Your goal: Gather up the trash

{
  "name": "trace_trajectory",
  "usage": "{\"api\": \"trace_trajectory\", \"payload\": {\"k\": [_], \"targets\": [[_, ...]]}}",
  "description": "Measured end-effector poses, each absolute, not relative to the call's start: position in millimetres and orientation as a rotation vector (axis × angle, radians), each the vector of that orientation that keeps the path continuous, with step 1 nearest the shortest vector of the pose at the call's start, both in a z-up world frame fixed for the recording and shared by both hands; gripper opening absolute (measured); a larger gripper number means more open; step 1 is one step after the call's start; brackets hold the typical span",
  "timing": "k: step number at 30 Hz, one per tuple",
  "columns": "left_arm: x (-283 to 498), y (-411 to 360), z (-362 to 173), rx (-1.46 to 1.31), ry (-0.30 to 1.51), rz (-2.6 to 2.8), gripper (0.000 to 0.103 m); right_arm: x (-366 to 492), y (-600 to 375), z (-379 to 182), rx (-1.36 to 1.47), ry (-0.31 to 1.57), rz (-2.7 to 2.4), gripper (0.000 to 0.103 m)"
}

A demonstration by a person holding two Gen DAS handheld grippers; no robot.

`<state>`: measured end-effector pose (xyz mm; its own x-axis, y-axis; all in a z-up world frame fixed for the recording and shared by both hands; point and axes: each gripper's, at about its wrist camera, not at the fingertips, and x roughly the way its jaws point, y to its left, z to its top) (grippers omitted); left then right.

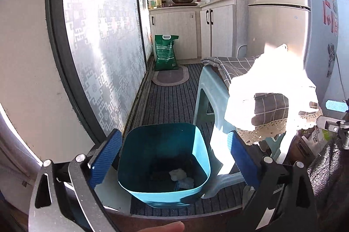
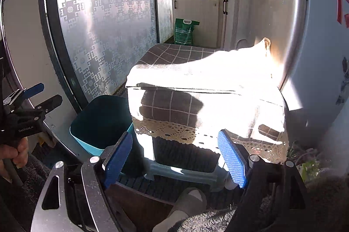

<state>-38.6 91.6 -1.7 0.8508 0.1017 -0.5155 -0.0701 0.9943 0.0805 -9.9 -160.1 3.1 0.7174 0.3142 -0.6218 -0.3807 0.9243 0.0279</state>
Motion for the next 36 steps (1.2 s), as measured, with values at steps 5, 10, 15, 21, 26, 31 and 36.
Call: {"api": "trace_trajectory", "payload": {"k": [5, 10, 15, 21, 26, 31, 36], "targets": [[-50.4, 86.8, -0.2, 0.030, 0.535, 0.126, 0.100, -26.4, -175.8, 7.1, -0.132, 0.609, 0.367, 0.097], [-63.8, 90.8, -0.2, 0.002, 0.528, 0.145, 0.100, -33.2, -172.6, 8.7, -0.131, 0.589, 0.361, 0.100], [-67.8, 98.4, 0.8, -0.004, 0.514, 0.148, 0.100, -36.3, -168.9, 12.0, -0.136, 0.579, 0.361, 0.100], [-70.4, 100.4, 3.8, -0.015, 0.511, 0.143, 0.100, -36.6, -158.8, 18.9, -0.180, 0.580, 0.367, 0.100], [-70.0, 99.7, 6.8, -0.020, 0.511, 0.143, 0.100, -36.3, -159.7, 25.3, -0.204, 0.575, 0.357, 0.100], [-69.3, 101.6, 6.5, -0.036, 0.517, 0.144, 0.100, -33.2, -163.2, 24.5, -0.191, 0.588, 0.358, 0.100], [-68.8, 103.4, 5.6, -0.041, 0.528, 0.153, 0.100, -32.9, -163.9, 24.5, -0.185, 0.587, 0.361, 0.100]]}}
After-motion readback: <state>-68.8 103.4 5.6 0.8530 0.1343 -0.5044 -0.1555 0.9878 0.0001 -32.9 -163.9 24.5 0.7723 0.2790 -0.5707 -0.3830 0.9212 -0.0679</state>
